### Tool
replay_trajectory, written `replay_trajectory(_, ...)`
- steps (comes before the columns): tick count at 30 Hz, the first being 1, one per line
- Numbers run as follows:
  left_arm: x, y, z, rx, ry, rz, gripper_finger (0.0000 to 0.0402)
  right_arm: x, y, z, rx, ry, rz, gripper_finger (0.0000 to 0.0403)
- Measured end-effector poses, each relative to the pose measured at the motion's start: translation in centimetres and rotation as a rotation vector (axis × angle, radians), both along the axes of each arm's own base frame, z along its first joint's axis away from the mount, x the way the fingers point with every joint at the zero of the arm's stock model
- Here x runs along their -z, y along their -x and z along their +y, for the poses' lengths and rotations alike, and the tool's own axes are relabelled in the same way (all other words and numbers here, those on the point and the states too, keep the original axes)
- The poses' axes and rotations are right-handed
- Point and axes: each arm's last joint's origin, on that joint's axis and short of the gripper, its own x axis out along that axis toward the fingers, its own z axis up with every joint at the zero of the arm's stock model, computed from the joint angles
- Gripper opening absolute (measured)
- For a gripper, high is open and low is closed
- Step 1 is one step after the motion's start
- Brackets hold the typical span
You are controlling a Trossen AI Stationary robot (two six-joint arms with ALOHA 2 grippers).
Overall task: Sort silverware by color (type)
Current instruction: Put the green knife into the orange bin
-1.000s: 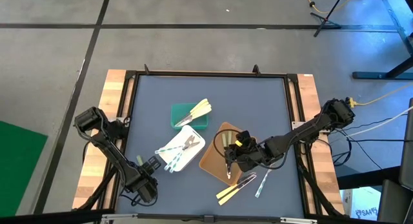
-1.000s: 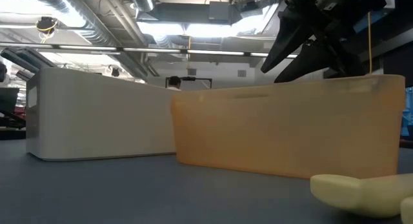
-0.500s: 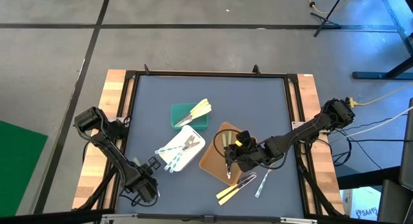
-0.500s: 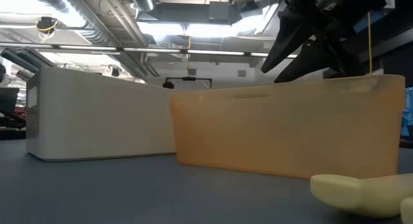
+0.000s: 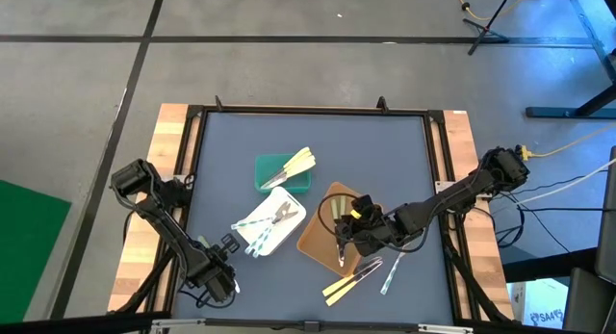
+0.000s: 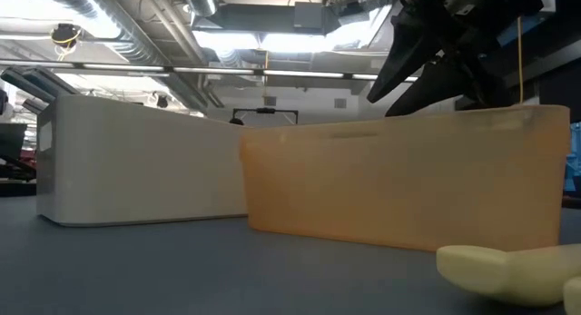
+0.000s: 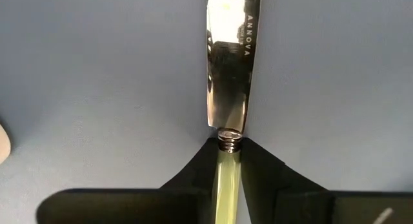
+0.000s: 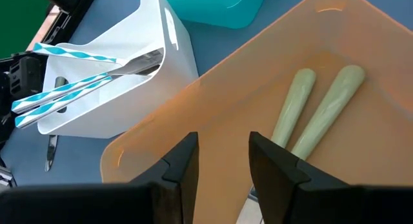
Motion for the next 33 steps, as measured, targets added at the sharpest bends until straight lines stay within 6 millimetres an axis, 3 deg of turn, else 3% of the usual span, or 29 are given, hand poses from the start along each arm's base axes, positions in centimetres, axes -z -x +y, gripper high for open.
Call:
replay_trajectory(6, -0.9, -0.7, -0.9, -0.002, 0.048, -0.037, 0.0040, -0.4, 0.2, -0.1, -0.039, 0.017, 0.011, 0.0121)
replay_trajectory(20, -3.9, -2.5, -2.9, -0.012, 0.160, -0.107, 0.0040, -4.0, 3.2, -1.7, -0.087, 0.094, 0.041, 0.0121)
replay_trajectory(33, -9.8, -7.0, -4.1, -0.082, 0.327, -0.334, 0.0041, -7.5, 5.4, -2.9, -0.165, 0.151, -0.042, 0.0121)
